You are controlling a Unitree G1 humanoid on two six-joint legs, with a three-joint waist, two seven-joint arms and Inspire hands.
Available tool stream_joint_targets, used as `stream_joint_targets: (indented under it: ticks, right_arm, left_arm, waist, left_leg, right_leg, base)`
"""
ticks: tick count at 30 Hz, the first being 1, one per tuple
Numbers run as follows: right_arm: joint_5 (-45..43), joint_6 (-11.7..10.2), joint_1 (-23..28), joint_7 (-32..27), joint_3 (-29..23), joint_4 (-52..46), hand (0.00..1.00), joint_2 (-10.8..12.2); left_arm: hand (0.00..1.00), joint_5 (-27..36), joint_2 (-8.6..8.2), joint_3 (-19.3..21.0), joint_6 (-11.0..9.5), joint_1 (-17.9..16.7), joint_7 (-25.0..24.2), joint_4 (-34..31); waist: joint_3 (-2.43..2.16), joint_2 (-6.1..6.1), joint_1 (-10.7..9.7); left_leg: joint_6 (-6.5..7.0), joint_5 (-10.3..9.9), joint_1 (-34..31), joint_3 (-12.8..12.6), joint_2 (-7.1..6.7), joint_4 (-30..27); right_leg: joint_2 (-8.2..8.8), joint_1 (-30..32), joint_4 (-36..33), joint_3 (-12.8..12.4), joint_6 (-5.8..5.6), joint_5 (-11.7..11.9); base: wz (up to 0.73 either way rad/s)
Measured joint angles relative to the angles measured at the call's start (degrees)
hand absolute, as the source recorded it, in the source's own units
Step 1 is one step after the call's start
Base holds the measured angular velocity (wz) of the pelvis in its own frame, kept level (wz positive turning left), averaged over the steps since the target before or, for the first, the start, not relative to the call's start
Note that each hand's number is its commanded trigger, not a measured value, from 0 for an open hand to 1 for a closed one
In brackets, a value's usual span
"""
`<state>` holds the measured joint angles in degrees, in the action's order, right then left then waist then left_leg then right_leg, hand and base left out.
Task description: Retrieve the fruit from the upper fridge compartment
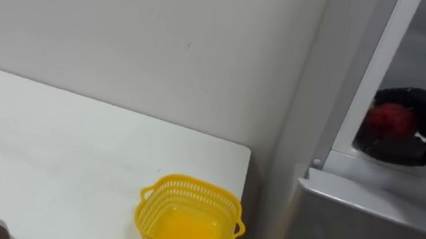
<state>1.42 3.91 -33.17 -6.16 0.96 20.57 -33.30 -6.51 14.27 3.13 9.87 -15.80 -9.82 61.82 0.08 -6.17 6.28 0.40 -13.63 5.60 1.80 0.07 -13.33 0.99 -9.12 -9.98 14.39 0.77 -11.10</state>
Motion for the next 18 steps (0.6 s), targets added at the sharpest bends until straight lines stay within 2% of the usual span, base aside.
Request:
stream_joint_targets:
  ticks: [18]
  right_arm:
    - [-0.2,0.19,-1.45,0.52,0.03,1.14,1.0,-0.3]
  left_arm:
    - [0.0,0.05,0.05,-0.04,0.21,-0.06,-0.41,-0.05]
  waist:
    - [0.0,0.06,0.04]
  left_leg:
    - [0.0,0.0,0.01,-0.12,0.04,0.24]
  right_leg:
    - [-0.02,0.01,0.06,0.06,0.0,0.0]
  base:
    - [0.0]
